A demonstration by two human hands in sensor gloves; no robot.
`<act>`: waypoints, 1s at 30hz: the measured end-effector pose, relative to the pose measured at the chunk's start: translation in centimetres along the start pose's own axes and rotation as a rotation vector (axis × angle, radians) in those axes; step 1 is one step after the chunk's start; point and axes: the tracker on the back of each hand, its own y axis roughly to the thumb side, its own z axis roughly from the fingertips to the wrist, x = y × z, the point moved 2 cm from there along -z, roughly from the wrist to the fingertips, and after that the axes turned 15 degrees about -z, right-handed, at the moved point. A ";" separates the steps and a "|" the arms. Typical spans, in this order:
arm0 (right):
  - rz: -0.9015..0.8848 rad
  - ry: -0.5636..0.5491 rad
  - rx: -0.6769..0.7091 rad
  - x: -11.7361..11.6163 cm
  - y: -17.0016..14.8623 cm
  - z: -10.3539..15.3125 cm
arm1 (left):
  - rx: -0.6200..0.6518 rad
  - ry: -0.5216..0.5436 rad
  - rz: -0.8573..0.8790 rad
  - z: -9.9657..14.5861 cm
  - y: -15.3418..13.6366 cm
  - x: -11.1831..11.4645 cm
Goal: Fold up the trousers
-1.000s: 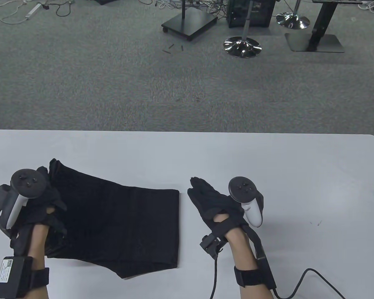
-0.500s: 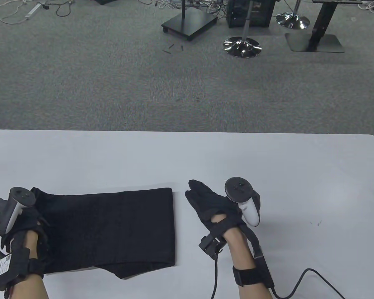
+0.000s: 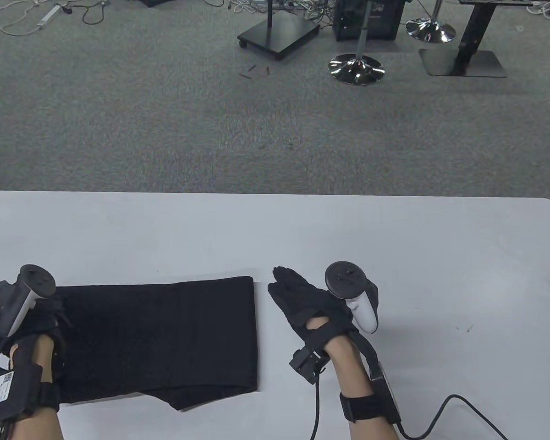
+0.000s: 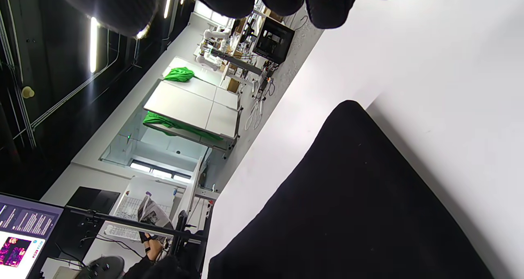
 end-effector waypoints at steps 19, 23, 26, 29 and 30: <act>0.070 0.001 -0.035 -1.3 -0.8 -0.7 | 0.554 0.121 0.329 11.0 19.2 -0.8; 0.083 -0.012 -0.066 -1.5 -1.6 -1.2 | 0.570 0.134 0.323 11.5 19.9 0.0; 0.102 -0.021 -0.099 -1.8 -2.6 -1.7 | 0.566 0.146 0.347 11.5 19.4 0.0; 0.123 -0.044 -0.135 -2.3 -4.0 -2.4 | 0.567 0.175 0.356 11.6 19.0 0.2; 0.134 -0.057 -0.152 -2.6 -4.8 -2.7 | 0.571 0.176 0.361 11.6 19.0 0.2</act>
